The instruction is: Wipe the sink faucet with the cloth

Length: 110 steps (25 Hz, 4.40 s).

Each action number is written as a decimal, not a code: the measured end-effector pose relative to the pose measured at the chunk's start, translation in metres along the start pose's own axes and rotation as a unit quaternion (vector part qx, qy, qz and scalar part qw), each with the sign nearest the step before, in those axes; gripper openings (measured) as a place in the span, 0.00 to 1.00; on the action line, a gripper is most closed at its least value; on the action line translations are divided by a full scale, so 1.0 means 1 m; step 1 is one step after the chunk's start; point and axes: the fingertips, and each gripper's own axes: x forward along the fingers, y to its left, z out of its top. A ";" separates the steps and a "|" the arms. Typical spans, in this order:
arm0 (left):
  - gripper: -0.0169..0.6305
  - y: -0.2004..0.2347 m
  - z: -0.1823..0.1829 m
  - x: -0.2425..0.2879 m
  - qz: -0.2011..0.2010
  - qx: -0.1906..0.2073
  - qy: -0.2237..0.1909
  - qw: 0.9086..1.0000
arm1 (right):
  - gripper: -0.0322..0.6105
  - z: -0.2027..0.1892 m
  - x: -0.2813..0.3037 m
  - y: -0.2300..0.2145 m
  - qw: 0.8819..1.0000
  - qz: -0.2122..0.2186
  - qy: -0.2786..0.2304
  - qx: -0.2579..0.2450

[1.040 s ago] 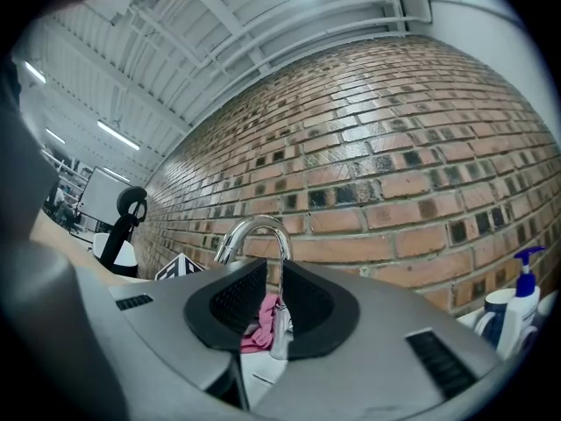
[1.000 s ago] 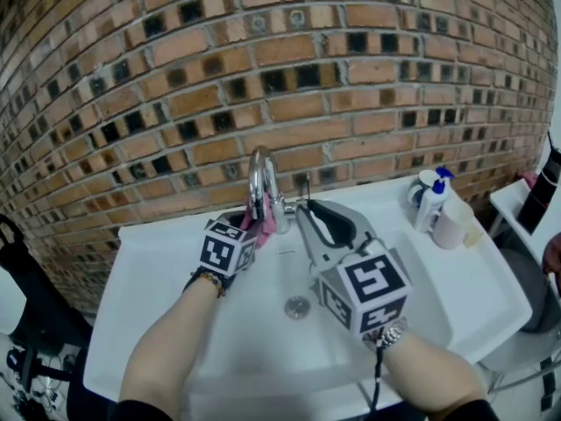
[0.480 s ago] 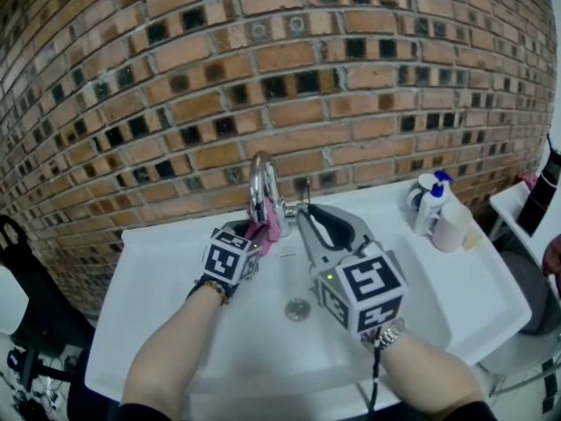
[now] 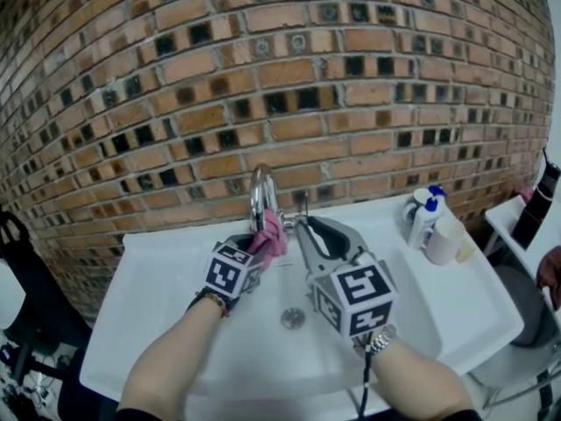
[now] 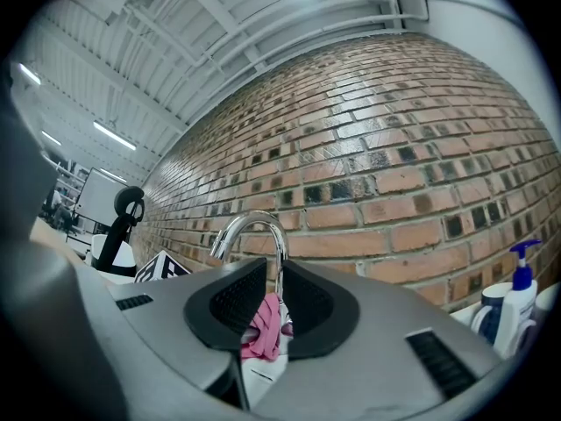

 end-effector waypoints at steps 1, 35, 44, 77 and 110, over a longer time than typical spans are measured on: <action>0.11 -0.002 0.001 0.001 -0.002 0.001 -0.002 1.000 | 0.16 -0.002 0.000 -0.001 1.000 0.000 0.001 0.001; 0.11 -0.045 0.023 -0.146 -0.015 -0.061 -0.114 0.991 | 0.16 -0.001 -0.037 0.043 0.996 0.038 0.047 -0.069; 0.11 -0.063 0.025 -0.193 -0.013 -0.078 -0.127 0.989 | 0.16 0.012 -0.073 0.063 0.997 0.030 0.038 -0.067; 0.11 -0.231 0.001 -0.440 0.003 -0.096 -0.216 0.972 | 0.08 0.049 -0.307 0.230 0.999 0.008 -0.012 -0.040; 0.11 -0.330 -0.018 -0.578 0.005 -0.092 -0.252 0.963 | 0.06 0.069 -0.448 0.336 0.998 0.011 -0.016 -0.064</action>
